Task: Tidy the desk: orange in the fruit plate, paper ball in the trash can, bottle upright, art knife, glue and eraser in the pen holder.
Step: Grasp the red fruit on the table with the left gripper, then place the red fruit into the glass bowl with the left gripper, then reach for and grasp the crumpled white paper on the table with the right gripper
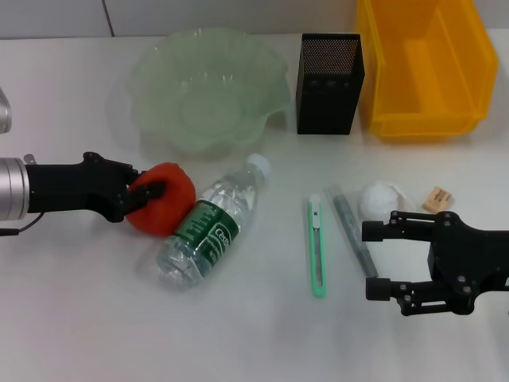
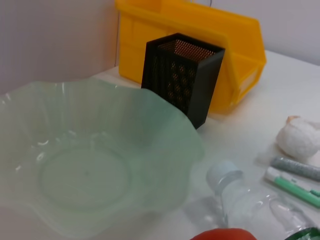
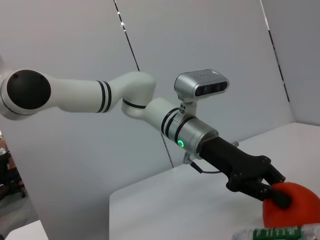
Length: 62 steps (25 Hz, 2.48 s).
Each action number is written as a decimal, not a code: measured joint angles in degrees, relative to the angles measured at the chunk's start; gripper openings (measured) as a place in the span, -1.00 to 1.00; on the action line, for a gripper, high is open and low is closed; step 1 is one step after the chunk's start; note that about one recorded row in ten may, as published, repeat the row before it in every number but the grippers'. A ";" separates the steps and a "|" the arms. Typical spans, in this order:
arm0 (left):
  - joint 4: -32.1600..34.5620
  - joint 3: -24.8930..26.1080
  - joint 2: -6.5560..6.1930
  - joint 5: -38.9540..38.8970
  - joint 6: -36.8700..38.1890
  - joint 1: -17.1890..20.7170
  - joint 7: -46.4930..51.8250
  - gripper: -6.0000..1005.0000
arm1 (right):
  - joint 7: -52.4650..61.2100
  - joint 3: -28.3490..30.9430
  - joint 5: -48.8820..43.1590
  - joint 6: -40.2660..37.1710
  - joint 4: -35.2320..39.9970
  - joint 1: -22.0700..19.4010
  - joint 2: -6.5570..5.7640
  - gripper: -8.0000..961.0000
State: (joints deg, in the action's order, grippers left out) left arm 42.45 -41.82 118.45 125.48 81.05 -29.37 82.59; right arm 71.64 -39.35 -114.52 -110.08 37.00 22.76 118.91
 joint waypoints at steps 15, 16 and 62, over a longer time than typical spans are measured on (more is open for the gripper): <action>0.70 6.40 -3.84 -20.42 15.37 -0.35 0.70 -0.79 | -0.56 0.56 0.45 0.62 -1.04 -0.66 0.10 0.65; 0.71 6.75 -3.71 -22.48 14.21 -0.87 0.71 -0.80 | -0.81 0.59 0.47 0.69 -1.46 -0.62 0.10 0.65; -0.18 -5.38 -5.75 -25.78 13.39 11.65 1.22 0.66 | 51.05 -15.93 -24.53 0.66 53.56 12.45 0.08 0.65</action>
State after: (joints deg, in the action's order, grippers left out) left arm 42.27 -47.19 112.70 99.70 94.44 -17.72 83.81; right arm 122.68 -55.28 -139.05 -109.42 90.56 35.21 118.99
